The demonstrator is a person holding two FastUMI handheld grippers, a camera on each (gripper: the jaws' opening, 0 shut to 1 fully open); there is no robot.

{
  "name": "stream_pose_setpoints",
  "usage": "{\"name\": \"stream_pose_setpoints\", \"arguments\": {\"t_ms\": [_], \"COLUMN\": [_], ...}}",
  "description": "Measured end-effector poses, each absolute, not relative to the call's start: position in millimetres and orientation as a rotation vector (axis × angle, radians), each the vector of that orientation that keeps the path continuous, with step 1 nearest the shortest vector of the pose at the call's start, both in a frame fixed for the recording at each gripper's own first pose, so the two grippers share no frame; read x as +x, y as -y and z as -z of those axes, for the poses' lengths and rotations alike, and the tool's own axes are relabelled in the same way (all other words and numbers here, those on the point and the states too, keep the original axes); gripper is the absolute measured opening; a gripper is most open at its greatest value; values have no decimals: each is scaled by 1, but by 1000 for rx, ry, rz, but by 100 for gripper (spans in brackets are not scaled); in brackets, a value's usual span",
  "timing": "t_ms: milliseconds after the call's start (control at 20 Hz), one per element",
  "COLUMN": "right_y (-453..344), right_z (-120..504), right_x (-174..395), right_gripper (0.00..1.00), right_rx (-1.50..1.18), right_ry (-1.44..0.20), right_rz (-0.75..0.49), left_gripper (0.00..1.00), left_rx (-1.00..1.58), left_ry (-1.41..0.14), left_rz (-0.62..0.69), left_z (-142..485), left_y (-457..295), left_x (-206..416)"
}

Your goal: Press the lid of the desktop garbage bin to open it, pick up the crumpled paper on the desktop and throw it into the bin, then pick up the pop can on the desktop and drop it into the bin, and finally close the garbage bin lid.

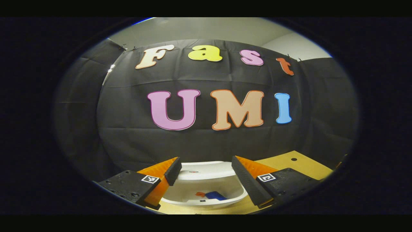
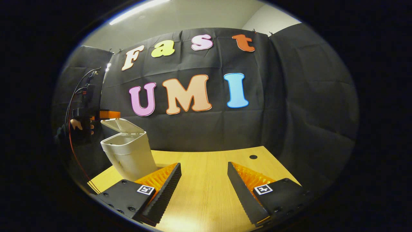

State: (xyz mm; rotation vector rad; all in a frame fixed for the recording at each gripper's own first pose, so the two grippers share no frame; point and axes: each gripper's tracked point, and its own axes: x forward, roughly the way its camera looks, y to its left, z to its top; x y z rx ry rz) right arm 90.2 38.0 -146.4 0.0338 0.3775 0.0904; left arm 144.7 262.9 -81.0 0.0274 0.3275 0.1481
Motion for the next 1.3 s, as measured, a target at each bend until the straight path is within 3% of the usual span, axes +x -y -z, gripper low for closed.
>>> {"name": "stream_pose_setpoints", "arguments": {"t_ms": [50,100,250,450,500,550,600,650,750,850,950,1050,1150,1300], "right_y": [-43,-51,-65,-79,-81,-84,-87,-89,-94,-93,-87,-73,-58,-28], "right_z": [150,154,156,153,153,155,159,162,162,157,138,115,91,60], "right_x": [90,91,92,98,101,103,104,106,107,107,107,106,103,89], "right_gripper": [96,96,99,96,96,96,96,96,99,96,96,99,93,96], "right_rx": [24,15,-9,-42,-49,-53,-52,-47,-46,-34,-17,-2,13,19], "right_ry": [-390,-406,-419,-404,-403,-407,-412,-413,-414,-407,-357,-296,-233,-143], "right_rz": [-104,-118,-151,-181,-184,-188,-192,-194,-206,-216,-212,-198,-188,-188], "left_gripper": [99,94,94,93,100,99,92,93,95,89,96,93,93,93], "left_rx": [28,31,35,44,53,52,-12,-62,5,-17,-70,-49,-7,61], "left_ry": [-330,-328,-347,-422,-391,-399,-402,-382,-255,-290,-271,-215,-139,-68], "left_rz": [-148,-148,-150,-185,-193,-190,-207,-209,-175,-188,-205,-224,-220,-173], "left_z": [90,96,124,160,157,157,162,165,145,150,135,102,67,30], "left_y": [-260,-259,-256,-260,-258,-257,-259,-255,-252,-256,-250,-246,-228,-177], "left_x": [137,131,121,105,106,108,105,101,104,111,118,119,117,106]}}
